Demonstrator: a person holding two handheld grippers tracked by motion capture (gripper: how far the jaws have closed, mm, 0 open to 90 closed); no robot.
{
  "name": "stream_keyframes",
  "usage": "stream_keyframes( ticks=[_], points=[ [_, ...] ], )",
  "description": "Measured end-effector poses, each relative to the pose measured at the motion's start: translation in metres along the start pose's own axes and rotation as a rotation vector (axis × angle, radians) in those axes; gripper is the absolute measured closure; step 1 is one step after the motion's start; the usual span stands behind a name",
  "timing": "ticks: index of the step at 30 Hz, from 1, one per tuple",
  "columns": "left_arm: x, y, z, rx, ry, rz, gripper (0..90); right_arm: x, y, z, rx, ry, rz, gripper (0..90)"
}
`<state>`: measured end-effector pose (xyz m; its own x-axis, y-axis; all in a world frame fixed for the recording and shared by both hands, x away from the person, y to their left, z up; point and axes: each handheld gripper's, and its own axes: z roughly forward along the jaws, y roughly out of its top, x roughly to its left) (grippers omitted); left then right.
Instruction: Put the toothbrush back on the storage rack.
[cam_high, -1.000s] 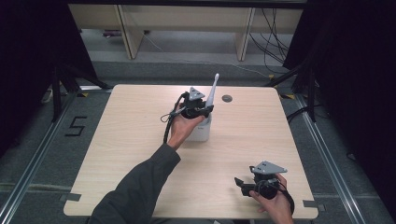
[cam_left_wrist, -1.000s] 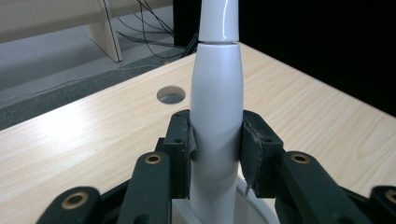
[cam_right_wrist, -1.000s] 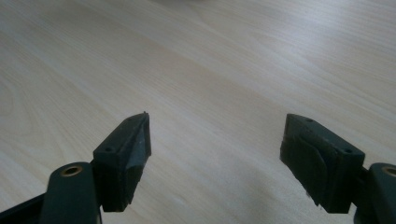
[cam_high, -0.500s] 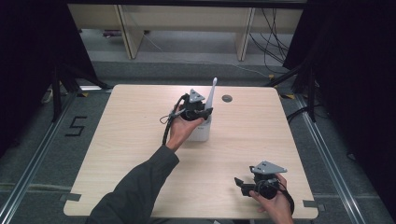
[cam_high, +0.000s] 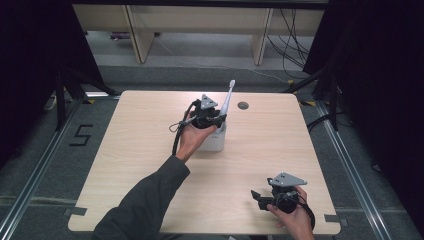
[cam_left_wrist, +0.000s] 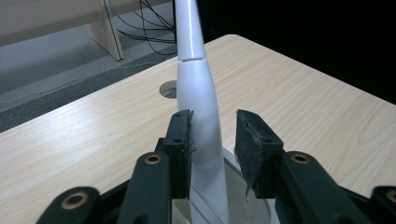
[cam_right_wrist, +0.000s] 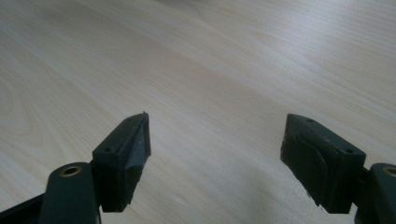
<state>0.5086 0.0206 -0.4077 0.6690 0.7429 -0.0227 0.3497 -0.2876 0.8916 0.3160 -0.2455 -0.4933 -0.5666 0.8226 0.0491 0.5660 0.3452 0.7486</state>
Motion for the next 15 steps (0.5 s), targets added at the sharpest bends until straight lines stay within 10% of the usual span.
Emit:
stream_keyframes(
  ticks=[15],
  points=[
    [0.0008, 0.0014, -0.0014, -0.022, 0.008, -0.021, 60.1, -0.0014, 0.0001, 0.0006, -0.002, 0.005, -0.02, 24.7]
  ],
)
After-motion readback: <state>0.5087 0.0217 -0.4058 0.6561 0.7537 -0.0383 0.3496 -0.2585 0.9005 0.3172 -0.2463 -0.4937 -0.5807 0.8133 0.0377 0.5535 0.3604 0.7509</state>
